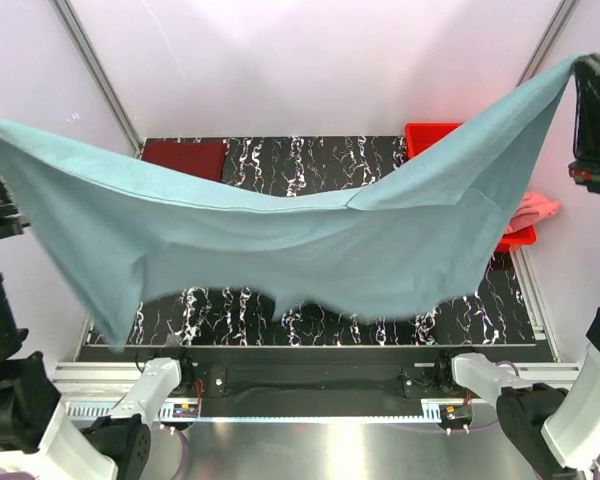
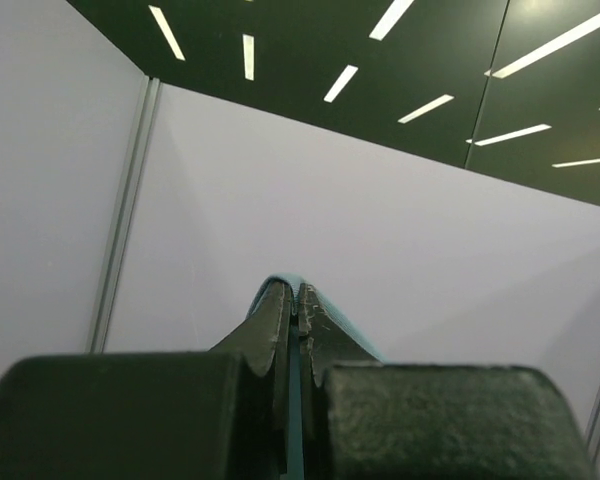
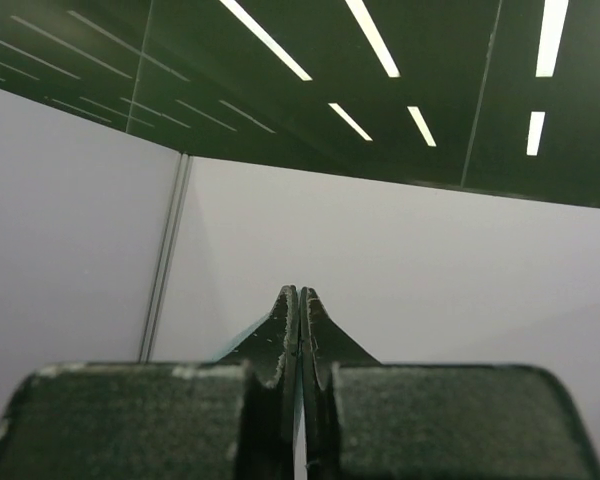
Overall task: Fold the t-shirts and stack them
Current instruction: Fold the tshirt
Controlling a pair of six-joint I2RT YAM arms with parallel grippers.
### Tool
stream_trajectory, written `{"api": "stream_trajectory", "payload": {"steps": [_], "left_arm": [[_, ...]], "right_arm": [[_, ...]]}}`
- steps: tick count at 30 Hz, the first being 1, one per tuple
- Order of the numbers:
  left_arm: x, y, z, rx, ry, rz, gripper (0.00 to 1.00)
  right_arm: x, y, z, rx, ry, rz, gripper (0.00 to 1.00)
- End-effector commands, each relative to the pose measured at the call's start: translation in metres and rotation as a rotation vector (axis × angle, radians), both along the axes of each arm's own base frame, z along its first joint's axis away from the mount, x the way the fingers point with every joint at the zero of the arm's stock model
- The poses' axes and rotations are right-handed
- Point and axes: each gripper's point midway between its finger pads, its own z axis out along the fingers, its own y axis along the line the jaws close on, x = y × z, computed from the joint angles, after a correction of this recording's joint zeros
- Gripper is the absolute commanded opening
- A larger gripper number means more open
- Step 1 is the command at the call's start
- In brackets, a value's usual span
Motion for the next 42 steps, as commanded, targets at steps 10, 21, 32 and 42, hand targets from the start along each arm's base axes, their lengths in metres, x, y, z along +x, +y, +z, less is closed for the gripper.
{"api": "stream_trajectory", "payload": {"steps": [10,21,32,42], "left_arm": [[0.125,0.027,-0.03,-0.027,0.166,0.117,0.0],[0.329,0.042,-0.244,-0.074,0.651,0.138,0.0],[0.438,0.054,-0.42,-0.042,1.005,0.115,0.0],[0.482,0.07,-0.507,-0.153,1.235,0.039,0.0]], "right_arm": [[0.15,0.006,-0.022,0.003,0.164,-0.049,0.0],[0.412,0.024,-0.236,-0.049,0.606,-0.099,0.0],[0.558,0.054,-0.421,-0.055,0.895,0.006,0.0],[0.592,0.062,-0.477,-0.018,1.007,0.043,0.0]]}}
